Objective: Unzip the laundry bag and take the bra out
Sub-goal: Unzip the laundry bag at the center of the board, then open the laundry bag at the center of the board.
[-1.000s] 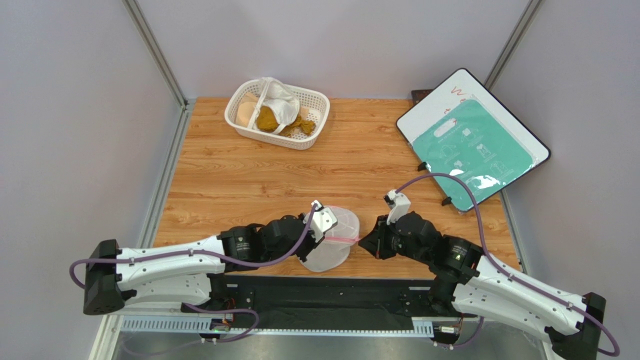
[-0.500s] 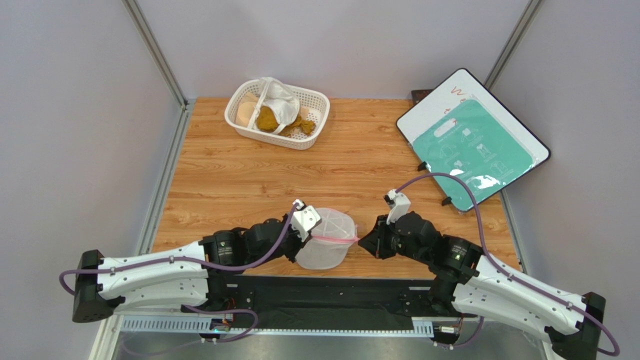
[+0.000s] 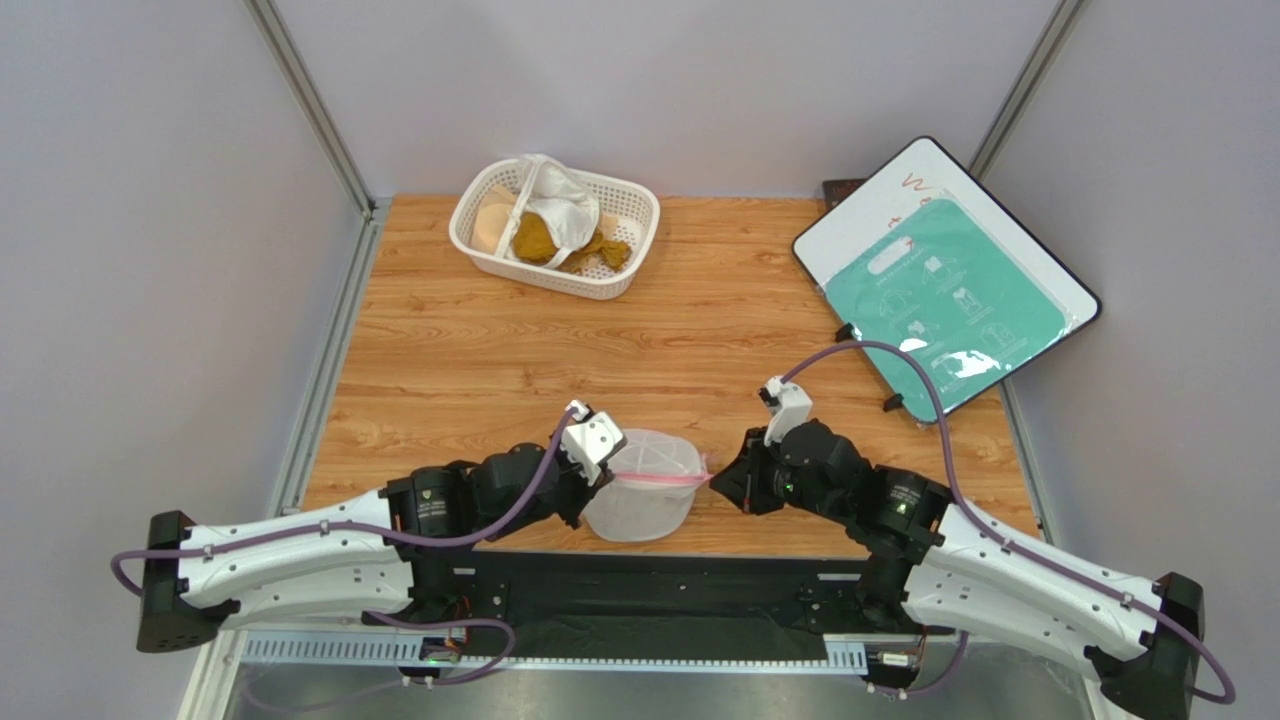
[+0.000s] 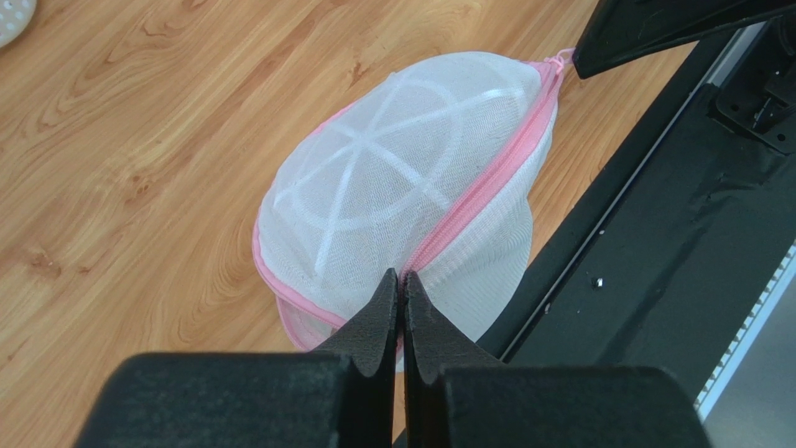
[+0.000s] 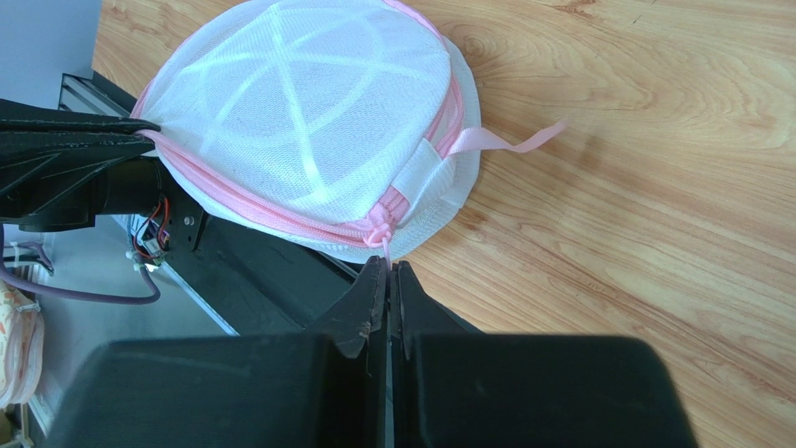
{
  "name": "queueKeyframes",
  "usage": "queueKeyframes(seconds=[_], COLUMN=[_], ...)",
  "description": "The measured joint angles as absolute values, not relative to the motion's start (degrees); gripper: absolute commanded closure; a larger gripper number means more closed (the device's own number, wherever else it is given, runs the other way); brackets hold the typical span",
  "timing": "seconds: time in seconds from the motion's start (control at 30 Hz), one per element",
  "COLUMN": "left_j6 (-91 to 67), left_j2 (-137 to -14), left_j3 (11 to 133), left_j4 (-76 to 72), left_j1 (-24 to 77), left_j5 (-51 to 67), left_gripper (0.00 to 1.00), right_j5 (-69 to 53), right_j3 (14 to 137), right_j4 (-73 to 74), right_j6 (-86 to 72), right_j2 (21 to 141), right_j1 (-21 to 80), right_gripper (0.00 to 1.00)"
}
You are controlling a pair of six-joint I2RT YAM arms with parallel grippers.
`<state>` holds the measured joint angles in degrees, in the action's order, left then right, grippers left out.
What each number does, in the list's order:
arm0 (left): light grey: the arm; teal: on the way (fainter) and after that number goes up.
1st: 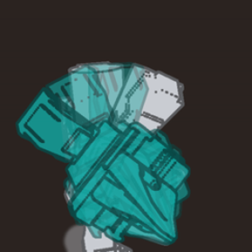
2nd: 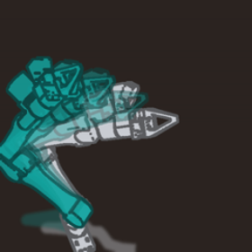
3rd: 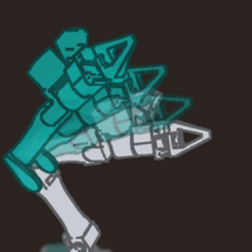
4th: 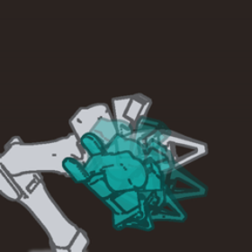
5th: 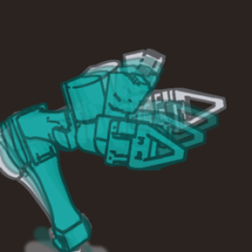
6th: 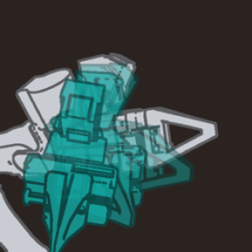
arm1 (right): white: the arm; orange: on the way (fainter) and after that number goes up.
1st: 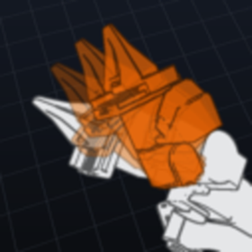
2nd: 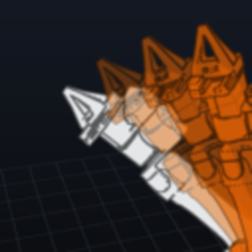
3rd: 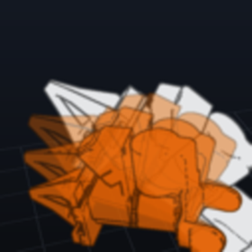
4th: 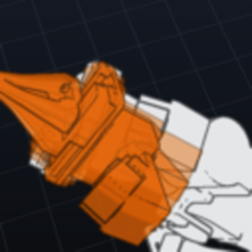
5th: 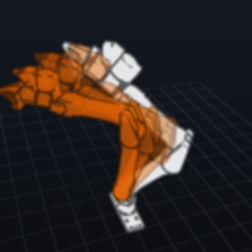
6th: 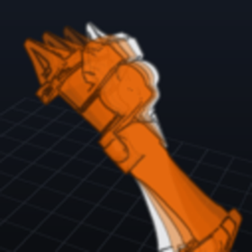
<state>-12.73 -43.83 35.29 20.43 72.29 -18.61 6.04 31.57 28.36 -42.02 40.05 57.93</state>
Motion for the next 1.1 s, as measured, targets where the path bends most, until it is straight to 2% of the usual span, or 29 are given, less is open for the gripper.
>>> queueKeyframes(seconds=[0.1, 0.13, 0.17, 0.2, 0.23, 0.3, 0.33, 0.4, 0.43, 0.53, 0.6, 0.93, 1.1], left_j6=[-12.88, -12.91, -12.95, -12.97, -13.08, -13.28, -13.87, -14.96, -15.38, -16.73, -17.98, -25.19, -27.88], left_j2=[-43.83, -43.88, -43.97, -44.21, -44.53, -44.86, -44.88, -44.45, -44.1, -42.98, -42.48, -41.34, -41.34], left_j3=[34.72, 34.44, 34.22, 34.11, 34.11, 34.11, 34.13, 34.22, 34.37, 36.14, 38.09, 39.03, 35.57], left_j4=[20.32, 20.08, 19.86, 19.75, 19.68, 20.29, 20.58, 21.23, 21.69, 23.35, 24.53, 26.55, 26.33], left_j1=[72.27, 72.27, 72.27, 72.29, 72.27, 72.23, 72.2, 72.16, 72.16, 72.07, 71.75, 64.73, 64.45], left_j5=[-17.5, -16.69, -15.88, -15.14, -14.55, -14.13, -14.13, -14.61, -14.81, -16.47, -17.74, -18.0, -15.33], left_gripper=[0.98, 0.9, 0.8, 0.52, 0.38, 0.15, 0.12, 0.05, 0.03, 0.0, 0.0, 0.0, 0.0], right_j5=[6.13, 6.22, 6.39, 6.52, 6.81, 7.94, 8.71, 10.2, 10.85, 13.04, 14.31, 14.98, 11.42], right_j3=[31.57, 31.57, 31.57, 31.57, 31.57, 31.57, 31.57, 31.57, 31.57, 31.97, 32.6, 41.21, 47.62], right_j4=[28.38, 28.4, 28.45, 28.45, 28.58, 29.78, 30.7, 32.4, 33.15, 36.4, 38.54, 42.48, 40.03], right_j6=[-41.95, -41.89, -41.74, -41.6, -41.36, -41.08, -41.01, -40.99, -41.19, -41.34, -41.39, -36.21, -31.33], right_j2=[40.4, 40.56, 40.93, 41.34, 41.58, 42.3, 42.46, 42.44, 42.39, 42.04, 41.47, 41.23, 47.42], right_j1=[57.89, 57.76, 57.43, 57.12, 56.99, 56.34, 56.05, 55.77, 55.72, 55.7, 55.68, 55.68, 56.07], right_gripper=[1.0, 1.0, 1.0, 1.0, 0.99, 0.92, 0.79, 0.63, 0.44, 0.26, 0.21, 0.18, 0.18])
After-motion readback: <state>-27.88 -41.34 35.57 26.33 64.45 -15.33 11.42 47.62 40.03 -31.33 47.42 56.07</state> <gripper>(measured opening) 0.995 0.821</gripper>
